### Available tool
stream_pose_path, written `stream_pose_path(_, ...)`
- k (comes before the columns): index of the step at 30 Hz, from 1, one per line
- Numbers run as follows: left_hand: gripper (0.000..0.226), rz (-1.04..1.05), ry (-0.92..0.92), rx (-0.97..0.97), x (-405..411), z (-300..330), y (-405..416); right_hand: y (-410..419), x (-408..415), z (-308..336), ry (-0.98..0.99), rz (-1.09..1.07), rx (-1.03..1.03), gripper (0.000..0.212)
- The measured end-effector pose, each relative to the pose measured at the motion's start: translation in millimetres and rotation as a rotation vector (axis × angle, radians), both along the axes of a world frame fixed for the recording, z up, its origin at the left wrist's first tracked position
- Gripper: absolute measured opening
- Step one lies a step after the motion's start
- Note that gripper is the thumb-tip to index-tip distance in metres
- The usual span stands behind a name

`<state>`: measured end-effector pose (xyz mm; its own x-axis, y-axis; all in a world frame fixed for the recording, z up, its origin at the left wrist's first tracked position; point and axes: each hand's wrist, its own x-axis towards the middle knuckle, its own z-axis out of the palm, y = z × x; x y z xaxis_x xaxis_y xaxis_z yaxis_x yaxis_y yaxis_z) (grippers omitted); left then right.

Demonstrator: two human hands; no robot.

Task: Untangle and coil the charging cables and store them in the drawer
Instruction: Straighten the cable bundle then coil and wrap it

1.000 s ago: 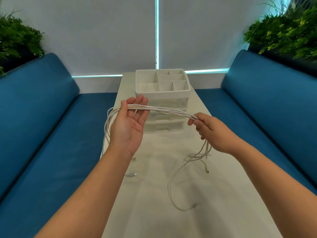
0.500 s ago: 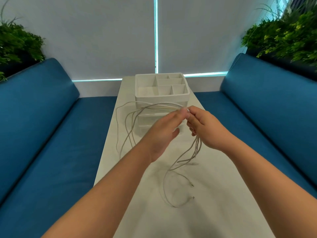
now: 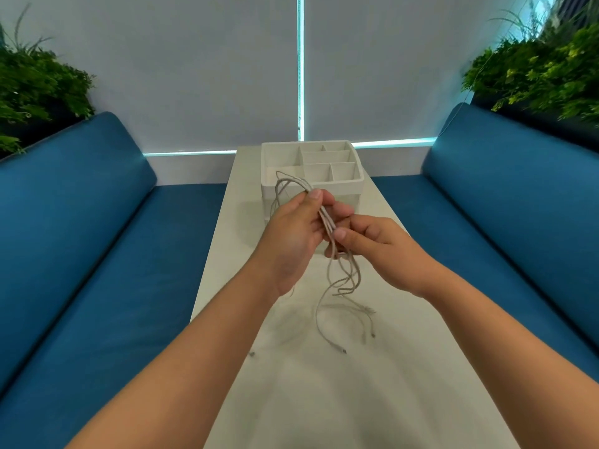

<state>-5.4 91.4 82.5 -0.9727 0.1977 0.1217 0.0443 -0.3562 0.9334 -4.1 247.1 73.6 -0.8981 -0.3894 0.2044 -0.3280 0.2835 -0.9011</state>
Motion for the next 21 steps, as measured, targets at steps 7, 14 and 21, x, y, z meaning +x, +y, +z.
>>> stream_pose_path(7,0.028,0.024,-0.072,0.027,-4.6,4.4,-29.4,3.1,-11.9,5.5,0.153,-0.264,0.048,0.008)
stream_pose_path(14,0.041,-0.108,-0.097,-0.253,0.1,19.0,-39.6,-22.1,-33.2,40.1,0.446,0.028,0.326,0.060)
stream_pose_path(21,0.042,-0.078,-0.041,-0.177,1.9,30.5,-53.2,-29.0,-48.4,24.8,0.251,0.064,0.190,0.013)
